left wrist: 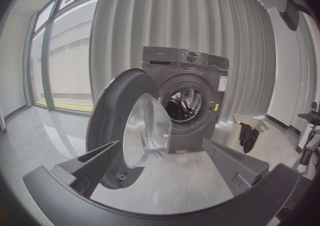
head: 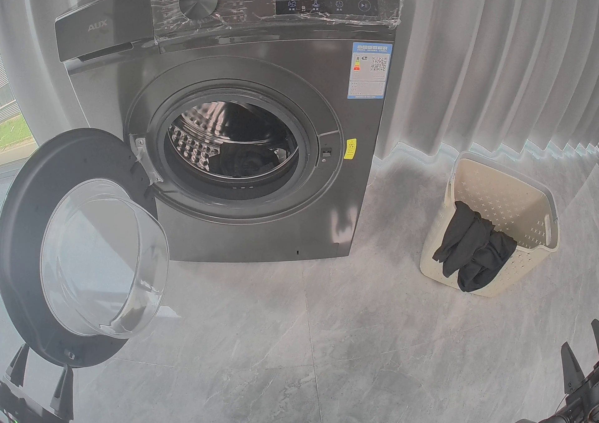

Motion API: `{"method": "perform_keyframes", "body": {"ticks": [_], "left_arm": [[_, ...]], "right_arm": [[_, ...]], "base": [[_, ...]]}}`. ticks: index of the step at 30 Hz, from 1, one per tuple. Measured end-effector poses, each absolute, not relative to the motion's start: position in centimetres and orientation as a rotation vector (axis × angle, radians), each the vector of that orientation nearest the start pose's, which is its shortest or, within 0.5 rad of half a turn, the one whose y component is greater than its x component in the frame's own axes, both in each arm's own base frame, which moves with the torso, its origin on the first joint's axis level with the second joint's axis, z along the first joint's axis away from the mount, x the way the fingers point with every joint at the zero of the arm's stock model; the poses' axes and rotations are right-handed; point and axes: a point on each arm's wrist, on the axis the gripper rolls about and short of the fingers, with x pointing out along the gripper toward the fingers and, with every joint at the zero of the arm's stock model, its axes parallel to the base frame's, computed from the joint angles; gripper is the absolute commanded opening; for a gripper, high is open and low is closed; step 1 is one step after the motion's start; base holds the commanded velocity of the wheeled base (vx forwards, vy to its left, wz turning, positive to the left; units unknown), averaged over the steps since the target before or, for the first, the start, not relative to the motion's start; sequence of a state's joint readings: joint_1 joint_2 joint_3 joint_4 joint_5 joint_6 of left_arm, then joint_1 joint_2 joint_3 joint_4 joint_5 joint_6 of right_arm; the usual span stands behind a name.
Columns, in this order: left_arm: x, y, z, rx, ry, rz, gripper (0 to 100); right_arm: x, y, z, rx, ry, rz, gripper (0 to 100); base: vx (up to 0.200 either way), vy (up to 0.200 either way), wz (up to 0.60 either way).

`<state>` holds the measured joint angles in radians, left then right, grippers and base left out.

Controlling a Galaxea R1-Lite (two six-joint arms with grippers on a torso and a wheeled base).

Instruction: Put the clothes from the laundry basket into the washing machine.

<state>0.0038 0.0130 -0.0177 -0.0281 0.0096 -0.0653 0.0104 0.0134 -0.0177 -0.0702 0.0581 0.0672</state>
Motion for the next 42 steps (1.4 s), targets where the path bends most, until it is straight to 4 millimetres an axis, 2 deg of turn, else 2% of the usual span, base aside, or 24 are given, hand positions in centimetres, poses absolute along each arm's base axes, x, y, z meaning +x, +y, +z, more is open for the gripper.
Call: {"method": "perform_keyframes", "body": {"ticks": [7, 17, 27, 42], "left_arm": [[-2.34, 0.3, 8.39, -0.021, -0.038, 0.144, 100], [-2.31, -0.08, 8.11, 0.004, -0.008, -0.03, 100], [-2.31, -0.08, 8.02, 0.001, 0.001, -0.03, 100], [-2.3, -0.08, 8.02, -0.001, 0.002, -0.03, 100]], "right_arm": [[-2.34, 0.11, 8.79, 0.065, -0.072, 0.071, 100], [-2.33, 0.11, 8.78, 0.066, -0.071, 0.073, 100], [-2.33, 0.11, 8.78, 0.068, -0.07, 0.072, 100], [-2.33, 0.11, 8.79, 0.07, -0.07, 0.071, 100]], "base": [[0.0, 0.0, 0.0], [0.0, 0.0, 0.0], [0.0, 0.0, -0.54], [0.0, 0.0, 0.0]]}}
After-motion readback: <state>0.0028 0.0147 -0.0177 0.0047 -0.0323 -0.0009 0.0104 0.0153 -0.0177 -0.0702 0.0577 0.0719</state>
